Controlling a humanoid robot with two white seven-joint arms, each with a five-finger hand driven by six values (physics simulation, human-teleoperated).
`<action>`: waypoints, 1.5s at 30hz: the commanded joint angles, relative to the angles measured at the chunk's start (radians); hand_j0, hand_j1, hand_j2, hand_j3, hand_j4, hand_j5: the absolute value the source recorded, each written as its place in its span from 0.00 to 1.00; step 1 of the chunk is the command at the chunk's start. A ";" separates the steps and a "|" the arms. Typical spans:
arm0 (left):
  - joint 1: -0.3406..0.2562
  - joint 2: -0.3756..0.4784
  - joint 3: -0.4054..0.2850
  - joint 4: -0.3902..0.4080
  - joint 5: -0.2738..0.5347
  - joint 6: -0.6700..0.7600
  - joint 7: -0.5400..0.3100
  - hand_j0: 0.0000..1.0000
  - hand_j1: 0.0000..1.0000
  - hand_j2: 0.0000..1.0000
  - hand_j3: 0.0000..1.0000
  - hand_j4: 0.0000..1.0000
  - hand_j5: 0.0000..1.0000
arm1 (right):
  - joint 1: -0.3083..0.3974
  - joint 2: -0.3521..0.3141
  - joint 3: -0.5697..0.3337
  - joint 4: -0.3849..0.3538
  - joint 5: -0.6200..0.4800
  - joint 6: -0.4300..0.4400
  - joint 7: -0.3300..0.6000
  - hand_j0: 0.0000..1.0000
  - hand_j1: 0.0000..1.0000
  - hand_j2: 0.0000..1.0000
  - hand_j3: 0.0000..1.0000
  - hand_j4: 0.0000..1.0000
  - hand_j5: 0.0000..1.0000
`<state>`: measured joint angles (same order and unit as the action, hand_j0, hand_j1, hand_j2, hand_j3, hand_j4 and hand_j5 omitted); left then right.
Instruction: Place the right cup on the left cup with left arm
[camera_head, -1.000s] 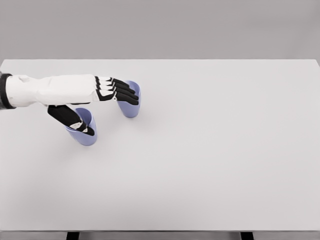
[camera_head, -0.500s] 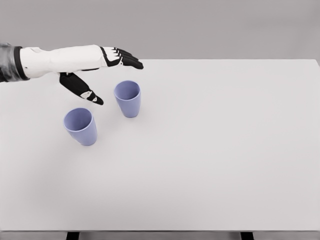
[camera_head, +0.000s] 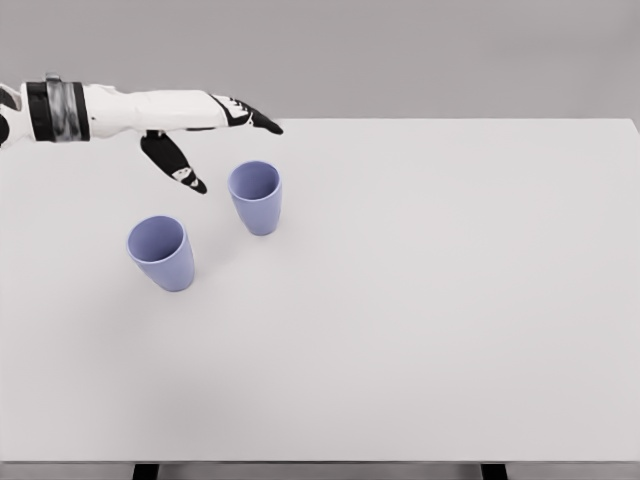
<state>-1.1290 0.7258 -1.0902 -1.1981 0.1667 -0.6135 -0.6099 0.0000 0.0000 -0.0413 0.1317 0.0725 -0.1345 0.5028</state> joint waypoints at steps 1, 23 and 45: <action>0.000 -0.034 -0.030 0.069 0.002 0.003 -0.001 1.00 1.00 1.00 1.00 1.00 1.00 | 0.000 0.000 0.000 0.000 0.001 0.000 0.000 1.00 1.00 1.00 1.00 1.00 1.00; 0.008 -0.108 -0.048 0.147 -0.104 0.003 -0.001 1.00 1.00 1.00 1.00 1.00 1.00 | 0.000 0.000 0.000 0.000 0.001 0.000 0.000 1.00 1.00 1.00 1.00 1.00 1.00; 0.029 -0.178 -0.048 0.190 -0.107 0.003 -0.001 1.00 1.00 1.00 1.00 1.00 1.00 | 0.000 0.000 0.000 0.000 0.001 0.000 0.000 1.00 1.00 1.00 1.00 1.00 1.00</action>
<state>-1.0999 0.5493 -1.1411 -1.0091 0.0527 -0.6135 -0.6112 0.0000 0.0000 -0.0414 0.1317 0.0725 -0.1345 0.5028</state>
